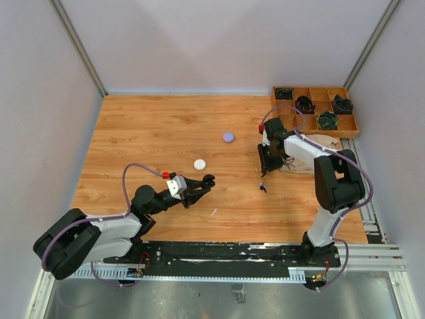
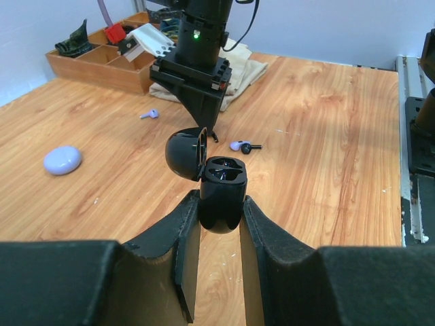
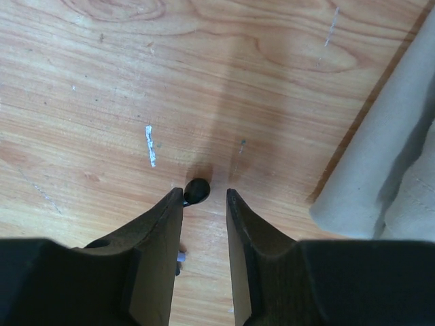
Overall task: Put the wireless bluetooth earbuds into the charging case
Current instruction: Pick up the earbud from the center of the board.
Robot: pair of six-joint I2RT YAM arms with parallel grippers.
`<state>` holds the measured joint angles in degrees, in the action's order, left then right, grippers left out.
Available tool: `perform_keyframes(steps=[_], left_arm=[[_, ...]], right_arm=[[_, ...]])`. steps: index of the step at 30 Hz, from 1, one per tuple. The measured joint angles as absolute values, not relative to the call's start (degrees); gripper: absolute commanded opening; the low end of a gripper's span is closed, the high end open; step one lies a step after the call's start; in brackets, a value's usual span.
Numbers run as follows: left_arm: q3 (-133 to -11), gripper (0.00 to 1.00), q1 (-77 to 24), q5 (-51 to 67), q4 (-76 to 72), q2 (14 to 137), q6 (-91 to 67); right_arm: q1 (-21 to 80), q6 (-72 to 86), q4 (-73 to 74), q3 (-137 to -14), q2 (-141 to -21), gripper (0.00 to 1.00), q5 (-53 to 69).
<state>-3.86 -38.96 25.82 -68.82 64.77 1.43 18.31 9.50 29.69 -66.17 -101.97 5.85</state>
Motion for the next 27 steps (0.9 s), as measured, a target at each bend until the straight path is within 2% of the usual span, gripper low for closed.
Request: perform_keyframes(steps=[8,15,27], left_arm=[[-3.9,0.00,-39.0,25.8,-68.8,64.8,1.2],[-3.9,0.00,-39.0,25.9,-68.7,64.8,1.2],[-3.9,0.00,-39.0,23.7,-68.2,62.3,0.8]], right_arm=[[18.3,10.1,29.6,-66.2,-103.6,0.29,5.9],[18.4,10.0,29.6,-66.2,-103.6,0.17,5.5],[26.4,8.6,27.5,-65.7,-98.8,0.15,-0.3]])
